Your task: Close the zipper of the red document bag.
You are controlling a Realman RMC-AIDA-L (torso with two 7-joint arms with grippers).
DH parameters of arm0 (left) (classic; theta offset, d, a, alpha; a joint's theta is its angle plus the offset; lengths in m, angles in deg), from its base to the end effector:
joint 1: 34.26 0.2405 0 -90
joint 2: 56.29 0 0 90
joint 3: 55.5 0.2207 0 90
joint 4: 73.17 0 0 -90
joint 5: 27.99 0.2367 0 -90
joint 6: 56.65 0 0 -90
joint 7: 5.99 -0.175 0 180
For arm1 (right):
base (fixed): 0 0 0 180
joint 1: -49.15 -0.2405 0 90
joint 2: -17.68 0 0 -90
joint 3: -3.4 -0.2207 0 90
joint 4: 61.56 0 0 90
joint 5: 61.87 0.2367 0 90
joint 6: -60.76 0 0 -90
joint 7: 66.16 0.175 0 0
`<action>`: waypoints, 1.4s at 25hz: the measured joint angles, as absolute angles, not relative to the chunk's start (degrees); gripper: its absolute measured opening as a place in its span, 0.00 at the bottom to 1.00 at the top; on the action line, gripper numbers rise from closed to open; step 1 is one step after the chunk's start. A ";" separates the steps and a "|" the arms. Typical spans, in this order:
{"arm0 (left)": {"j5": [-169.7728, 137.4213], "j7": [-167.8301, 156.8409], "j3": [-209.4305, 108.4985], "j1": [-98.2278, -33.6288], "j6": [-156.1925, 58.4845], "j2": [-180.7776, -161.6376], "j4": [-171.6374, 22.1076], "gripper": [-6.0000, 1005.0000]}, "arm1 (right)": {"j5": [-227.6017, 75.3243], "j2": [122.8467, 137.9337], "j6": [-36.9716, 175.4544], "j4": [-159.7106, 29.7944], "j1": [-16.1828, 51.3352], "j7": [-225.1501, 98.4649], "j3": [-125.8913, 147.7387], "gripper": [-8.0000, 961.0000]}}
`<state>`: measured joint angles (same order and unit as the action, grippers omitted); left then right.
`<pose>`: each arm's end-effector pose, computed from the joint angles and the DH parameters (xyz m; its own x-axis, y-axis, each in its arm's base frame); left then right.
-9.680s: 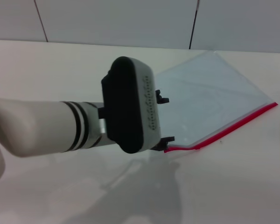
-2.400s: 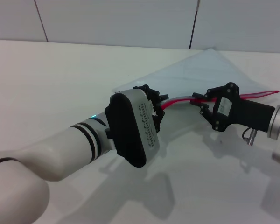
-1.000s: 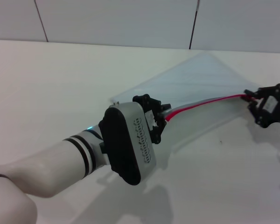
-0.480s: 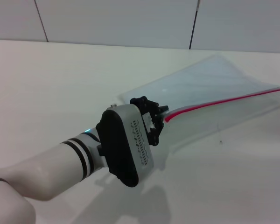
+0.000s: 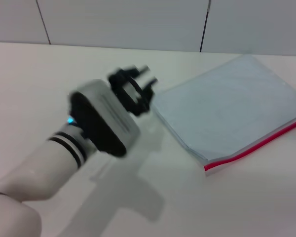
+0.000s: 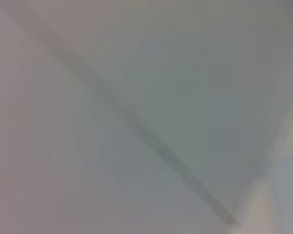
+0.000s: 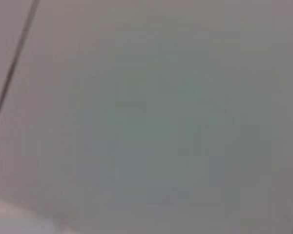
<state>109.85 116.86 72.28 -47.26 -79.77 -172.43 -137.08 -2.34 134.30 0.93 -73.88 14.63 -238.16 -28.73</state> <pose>-0.1480 0.3710 -0.0896 0.9701 -0.2271 0.0858 -0.0152 -0.4095 -0.9122 0.3678 0.3907 0.0499 0.9285 -0.0762 -0.3634 -0.3706 -0.1319 -0.9194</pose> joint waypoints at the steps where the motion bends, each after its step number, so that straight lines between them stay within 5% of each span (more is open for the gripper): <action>1: 108.43 118.68 72.01 -47.40 -83.08 -172.33 -136.16 0.17 | -0.61 134.31 -0.59 -72.64 15.65 -238.14 -29.43 0.25; 5: 106.21 129.35 71.83 -48.18 -97.11 -171.97 -129.98 0.35 | 7.76 134.23 -11.35 -65.14 21.68 -237.79 -32.53 0.45; 9: 105.41 140.93 70.87 -49.66 -109.21 -172.11 -121.27 0.43 | 11.46 134.25 -16.22 -61.87 24.01 -237.62 -32.86 0.71; 14: 105.19 157.11 69.54 -51.20 -120.36 -172.13 -112.55 0.54 | 14.44 134.30 -18.62 -60.61 25.58 -232.25 -32.97 0.92; 16: 105.17 162.52 69.50 -51.91 -124.34 -171.96 -108.88 0.58 | 14.73 134.28 -18.88 -60.79 25.87 -229.57 -32.93 0.92; 19: 104.79 165.23 69.46 -52.83 -129.63 -172.25 -104.26 0.78 | 14.76 134.23 -19.11 -60.80 26.01 -228.40 -32.79 0.92; 24: 104.37 165.28 69.61 -53.02 -132.14 -172.47 -102.99 0.86 | 14.66 134.22 -19.16 -60.79 25.85 -228.36 -32.56 0.93; 35: 104.37 165.33 69.51 -52.99 -132.32 -172.49 -102.86 0.86 | 14.30 134.22 -18.91 -60.40 25.65 -228.32 -32.37 0.93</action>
